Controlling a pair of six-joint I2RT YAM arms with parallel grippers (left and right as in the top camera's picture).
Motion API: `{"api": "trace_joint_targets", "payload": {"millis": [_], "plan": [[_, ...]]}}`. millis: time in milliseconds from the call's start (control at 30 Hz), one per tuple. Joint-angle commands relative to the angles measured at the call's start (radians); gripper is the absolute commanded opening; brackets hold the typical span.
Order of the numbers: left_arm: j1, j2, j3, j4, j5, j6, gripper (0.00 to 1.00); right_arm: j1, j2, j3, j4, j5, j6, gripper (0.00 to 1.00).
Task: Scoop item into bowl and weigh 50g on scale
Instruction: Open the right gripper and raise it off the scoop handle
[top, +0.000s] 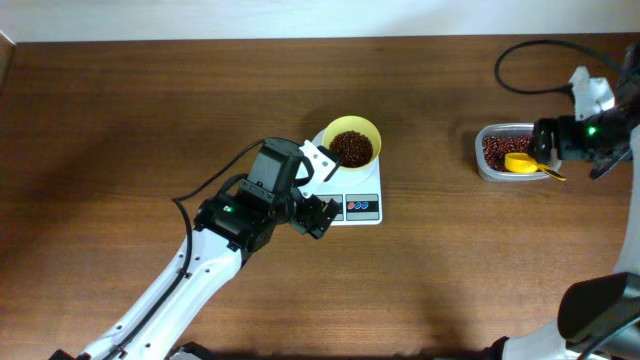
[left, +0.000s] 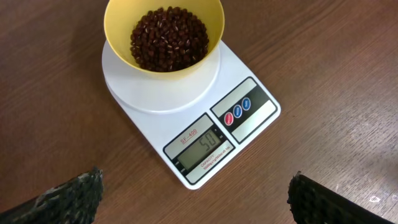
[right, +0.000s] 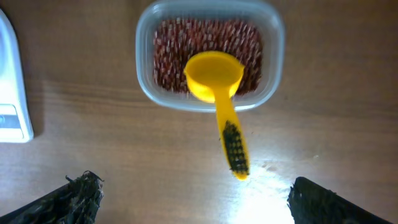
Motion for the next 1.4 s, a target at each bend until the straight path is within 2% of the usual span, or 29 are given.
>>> {"api": "trace_joint_targets", "payload": {"millis": [0, 133, 1367], "plan": [[0.003, -0.018, 0.001, 0.001, 0.007, -0.012, 0.99, 0.002, -0.028, 0.124, -0.047, 0.004, 0.004, 0.99], [0.003, -0.018, 0.001, 0.001, 0.007, -0.012, 0.99, 0.002, -0.028, 0.197, -0.075, 0.004, 0.004, 0.99], [0.003, -0.018, 0.001, 0.001, 0.007, -0.012, 0.99, 0.002, -0.028, 0.197, -0.075, 0.005, 0.004, 0.99]]}}
